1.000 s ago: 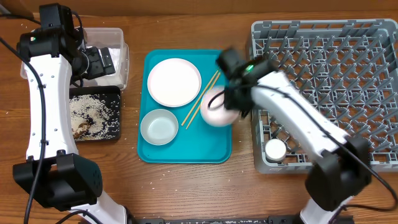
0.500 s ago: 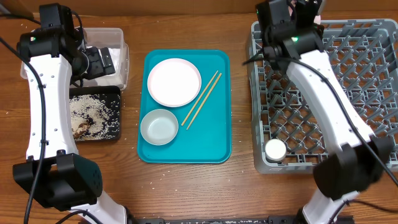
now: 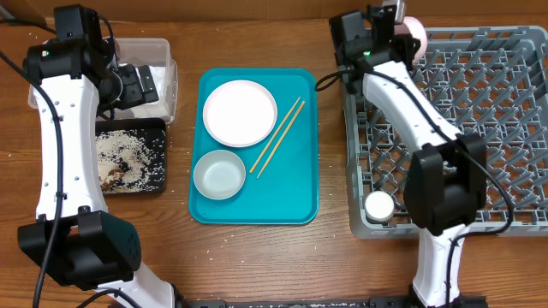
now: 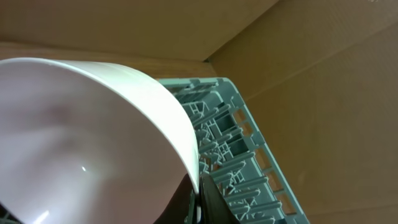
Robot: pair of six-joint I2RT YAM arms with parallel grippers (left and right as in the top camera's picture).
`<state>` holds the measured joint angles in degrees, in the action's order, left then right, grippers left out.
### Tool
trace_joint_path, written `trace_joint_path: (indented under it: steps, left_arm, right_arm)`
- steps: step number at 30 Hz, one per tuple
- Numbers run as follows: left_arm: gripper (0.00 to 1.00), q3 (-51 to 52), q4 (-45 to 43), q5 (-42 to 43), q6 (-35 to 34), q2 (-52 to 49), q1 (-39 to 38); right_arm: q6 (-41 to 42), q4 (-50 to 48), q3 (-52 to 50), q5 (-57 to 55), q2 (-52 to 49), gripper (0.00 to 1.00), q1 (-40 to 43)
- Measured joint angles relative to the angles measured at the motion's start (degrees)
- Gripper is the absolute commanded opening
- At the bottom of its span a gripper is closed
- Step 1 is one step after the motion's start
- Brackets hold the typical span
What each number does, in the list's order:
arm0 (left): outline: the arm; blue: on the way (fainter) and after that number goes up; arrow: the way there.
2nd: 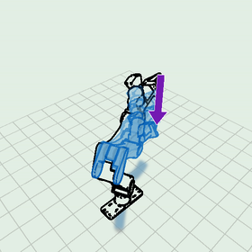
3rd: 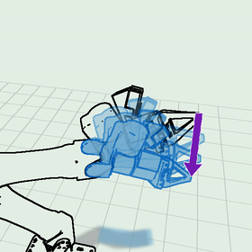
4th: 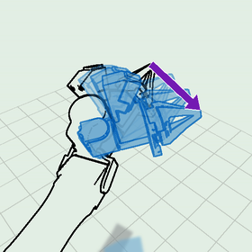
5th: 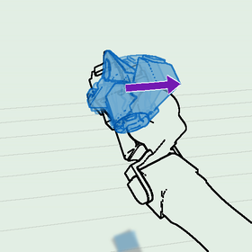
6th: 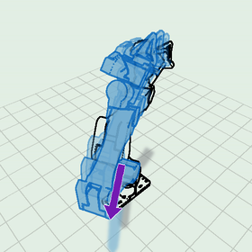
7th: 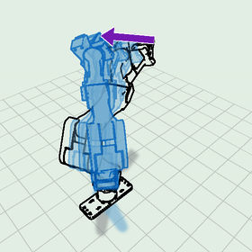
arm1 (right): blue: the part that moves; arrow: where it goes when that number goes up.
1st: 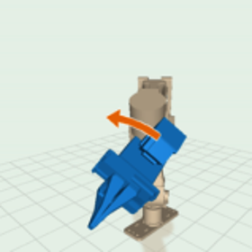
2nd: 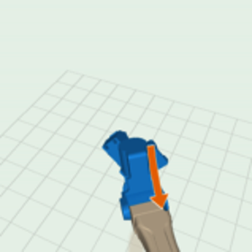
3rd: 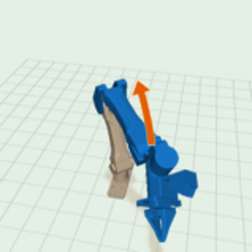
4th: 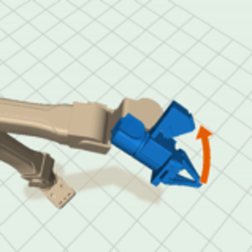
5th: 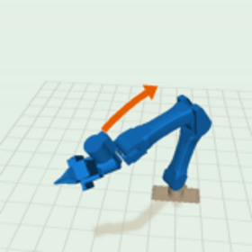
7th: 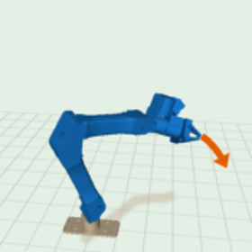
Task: Sort waste into correct bins and load items into the dishwasher
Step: 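Place the white bowl in the back of the dish rack, then move the right gripper to the grey bowl and grasp its rim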
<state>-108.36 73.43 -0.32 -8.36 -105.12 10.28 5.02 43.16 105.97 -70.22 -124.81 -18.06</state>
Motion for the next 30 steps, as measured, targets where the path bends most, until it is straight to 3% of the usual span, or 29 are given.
trace_joint_path:
  steps: [12, 13, 14, 16, 20, 30]
  left_arm:
    - [1.0, 0.0, 0.0, 0.0, 0.0, 0.0, 0.0]
    - [1.0, 0.0, 0.0, 0.0, 0.0, 0.0, 0.0]
    - [1.0, 0.0, 0.0, 0.0, 0.0, 0.0, 0.0]
    - [1.0, 0.0, 0.0, 0.0, 0.0, 0.0, 0.0]
    - [1.0, 0.0, 0.0, 0.0, 0.0, 0.0, 0.0]
    - [1.0, 0.0, 0.0, -0.2, 0.0, 0.0, 0.0]
  right_arm:
    - [-0.4, 5.9, 0.0, -2.7, -2.3, 0.06, -4.8]
    - [-0.3, 7.1, 0.0, -2.4, -2.3, 0.15, -5.3]
    - [-0.3, 8.1, 0.0, -2.0, -2.3, 0.33, -5.7]
    - [-0.4, 9.9, 0.0, -0.1, -2.3, 0.58, -6.1]
    - [-0.4, 11.2, 0.0, 2.4, -2.5, 1.0, -6.4]
    - [-0.8, 13.6, 0.8, 9.9, -1.7, 1.0, -10.8]
